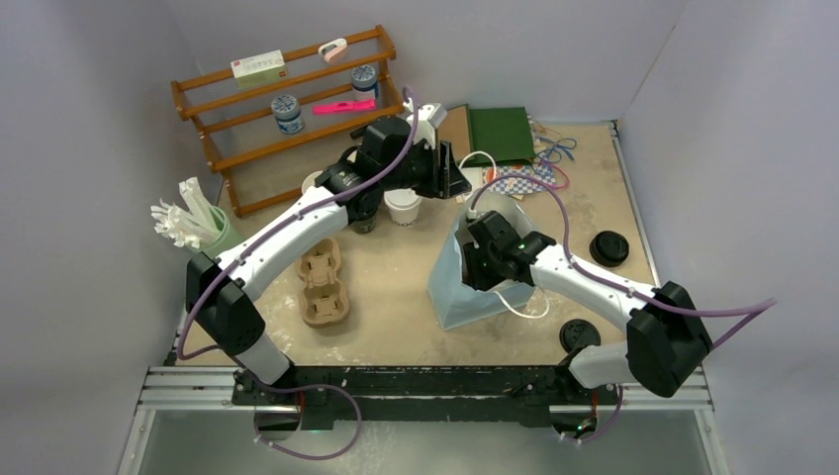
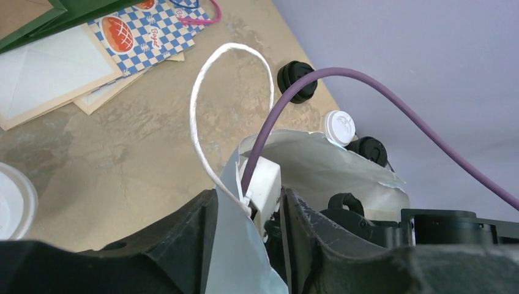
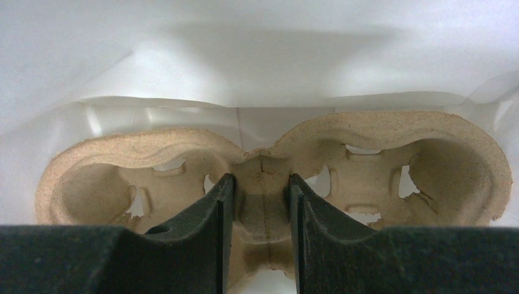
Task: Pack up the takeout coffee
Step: Place the cup tray in the takeout bag.
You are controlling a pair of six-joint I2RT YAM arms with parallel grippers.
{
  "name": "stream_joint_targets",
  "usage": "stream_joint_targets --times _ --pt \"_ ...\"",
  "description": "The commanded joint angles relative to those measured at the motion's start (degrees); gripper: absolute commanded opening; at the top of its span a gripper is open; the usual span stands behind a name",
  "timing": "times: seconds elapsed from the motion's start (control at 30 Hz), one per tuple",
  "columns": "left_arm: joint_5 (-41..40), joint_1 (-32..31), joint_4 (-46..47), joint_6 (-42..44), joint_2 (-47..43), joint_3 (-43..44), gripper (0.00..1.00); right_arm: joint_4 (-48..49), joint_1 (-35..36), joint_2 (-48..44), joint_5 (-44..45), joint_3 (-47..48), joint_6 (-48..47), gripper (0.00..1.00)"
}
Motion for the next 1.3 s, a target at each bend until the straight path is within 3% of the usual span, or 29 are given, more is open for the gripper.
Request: stream_joint_targets --times 0.0,0.23,0.53,0.87,1.0,1.17,1.27 --pt "1.86 0.88 4.82 -0.53 1.43 1.62 0.39 0.1 1.11 -1.03 -3.12 -0.65 0.15 0.12" --pt "-1.18 1.33 5.68 3.43 1.95 2.27 0.01 1.54 3.83 -1.22 -2.54 -2.45 2.19 0.12" --pt "-4.52 1.34 5.64 7.57 -3.96 1.87 0.0 2.64 6.98 1.11 -1.2 -3.61 3.76 0.13" --pt "-2.98 1.34 6.86 8.1 -7.52 0.22 0.0 2.41 7.03 1.02 -1.58 -4.25 3.15 0.14" --pt "-4.82 1.54 1.23 7.9 -4.45 1.63 0.36 2.43 7.03 0.94 -1.77 -3.94 2.97 0.14" --pt "-5.19 2.48 -4.72 6.41 1.39 5.91 0.6 2.32 6.99 1.33 -1.82 -3.42 2.84 0.14" --pt "-6.03 2.56 -4.42 6.9 2.83 5.41 0.66 2.28 7.03 1.32 -1.55 -3.33 2.79 0.14"
